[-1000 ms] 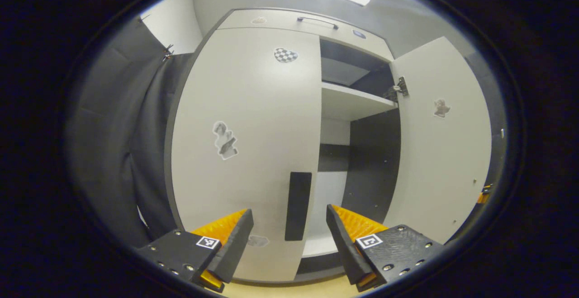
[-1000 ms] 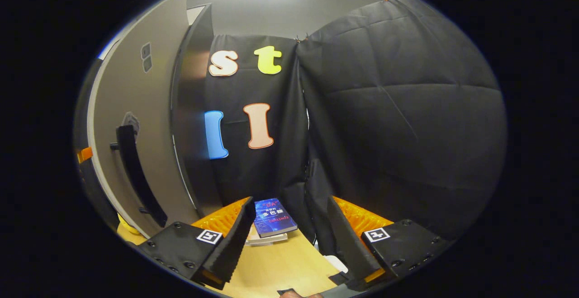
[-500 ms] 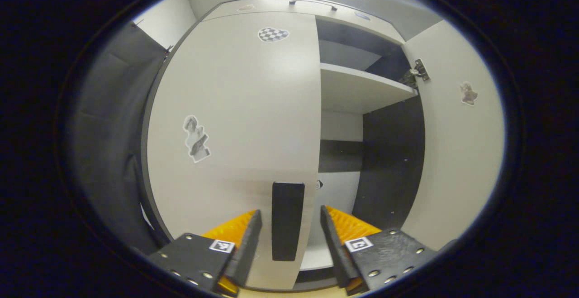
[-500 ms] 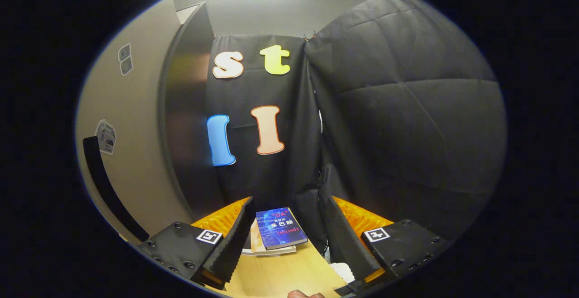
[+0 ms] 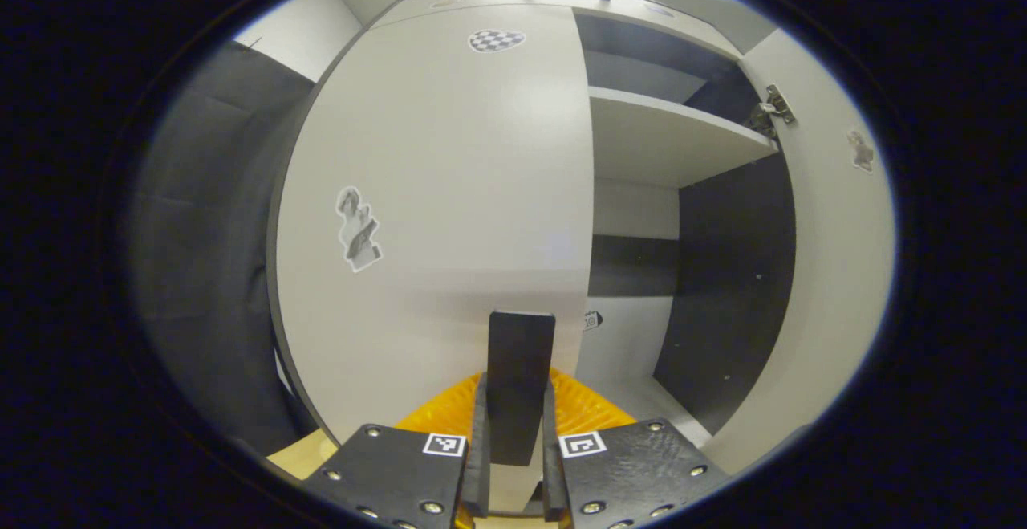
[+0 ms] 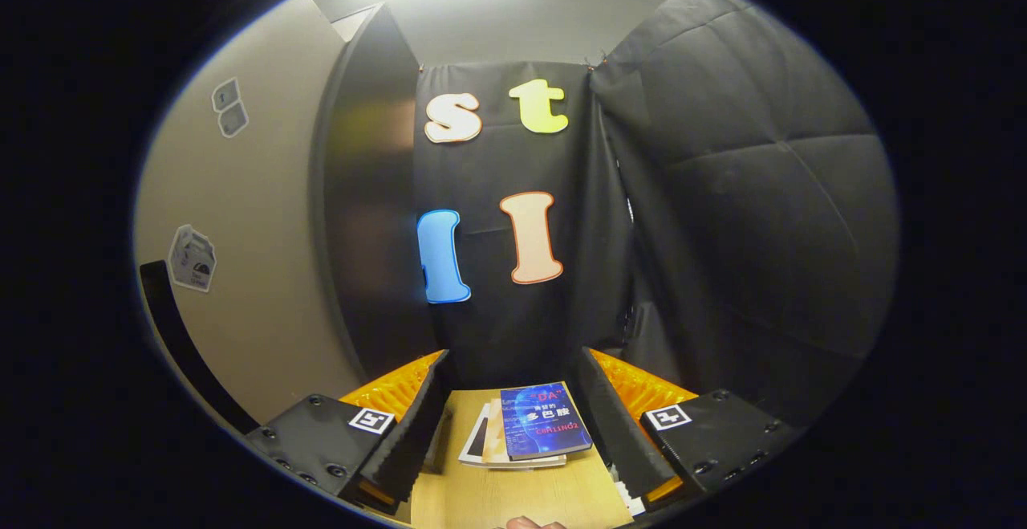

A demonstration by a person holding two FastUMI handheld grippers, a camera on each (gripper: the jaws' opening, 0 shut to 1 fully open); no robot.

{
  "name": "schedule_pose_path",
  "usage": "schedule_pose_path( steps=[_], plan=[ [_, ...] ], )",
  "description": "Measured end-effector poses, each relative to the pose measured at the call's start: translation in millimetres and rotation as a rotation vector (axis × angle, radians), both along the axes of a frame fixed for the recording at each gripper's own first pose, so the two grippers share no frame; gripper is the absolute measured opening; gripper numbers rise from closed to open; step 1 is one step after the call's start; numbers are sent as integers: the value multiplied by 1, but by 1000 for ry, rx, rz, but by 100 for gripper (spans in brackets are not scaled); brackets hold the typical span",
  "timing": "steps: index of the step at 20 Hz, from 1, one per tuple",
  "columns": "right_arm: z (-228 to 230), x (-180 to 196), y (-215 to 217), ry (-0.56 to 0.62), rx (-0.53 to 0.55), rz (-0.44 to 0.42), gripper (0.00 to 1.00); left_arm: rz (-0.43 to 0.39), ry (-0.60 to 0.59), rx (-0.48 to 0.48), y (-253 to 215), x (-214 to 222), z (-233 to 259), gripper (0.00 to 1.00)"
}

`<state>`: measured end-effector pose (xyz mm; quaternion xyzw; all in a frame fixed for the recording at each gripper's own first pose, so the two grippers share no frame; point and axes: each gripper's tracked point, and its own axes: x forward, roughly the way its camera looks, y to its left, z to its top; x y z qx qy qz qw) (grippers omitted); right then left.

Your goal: Open the right door of the double-door shoe cabinet with the right hand, and open the left door with the left hand.

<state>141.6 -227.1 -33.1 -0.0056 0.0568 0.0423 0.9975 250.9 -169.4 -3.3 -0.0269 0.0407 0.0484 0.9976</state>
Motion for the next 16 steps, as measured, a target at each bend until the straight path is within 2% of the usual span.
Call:
schedule_pose_path(
  steps=[1, 2, 3, 4, 5, 6, 7, 8, 12, 16],
  plan=[
    [-1, 4, 1, 5, -3, 13, 92, 10, 9, -11, 0, 0, -3, 28],
    [-3, 8, 3, 8, -2, 28, 98, 17, 4, -21, 1, -1, -3, 28],
    [-4, 12, 4, 9, 1, 43, 98, 17, 0, -35, -1, 0, -4, 23],
    [-6, 14, 4, 12, 4, 56, 98, 22, -6, -45, 0, -1, -3, 23],
    [-9, 16, 4, 17, 4, 65, 92, 23, -13, -45, 0, -2, -4, 21],
    [-13, 18, 3, 25, 5, 73, 92, 27, -32, -37, 1, -3, -4, 19],
    [-15, 19, 3, 31, 9, 80, 98, 24, -47, -26, 1, -2, -3, 11],
    [-17, 19, 3, 36, 15, 84, 98, 25, -58, -35, 1, -3, -1, 7],
    [-18, 13, 3, 33, 39, 87, 98, 25, -49, -42, 1, -3, -3, 7],
    [-10, -2, -1, 7, 47, 50, 98, 20, -52, -44, 1, -6, -4, 7]
  ],
)
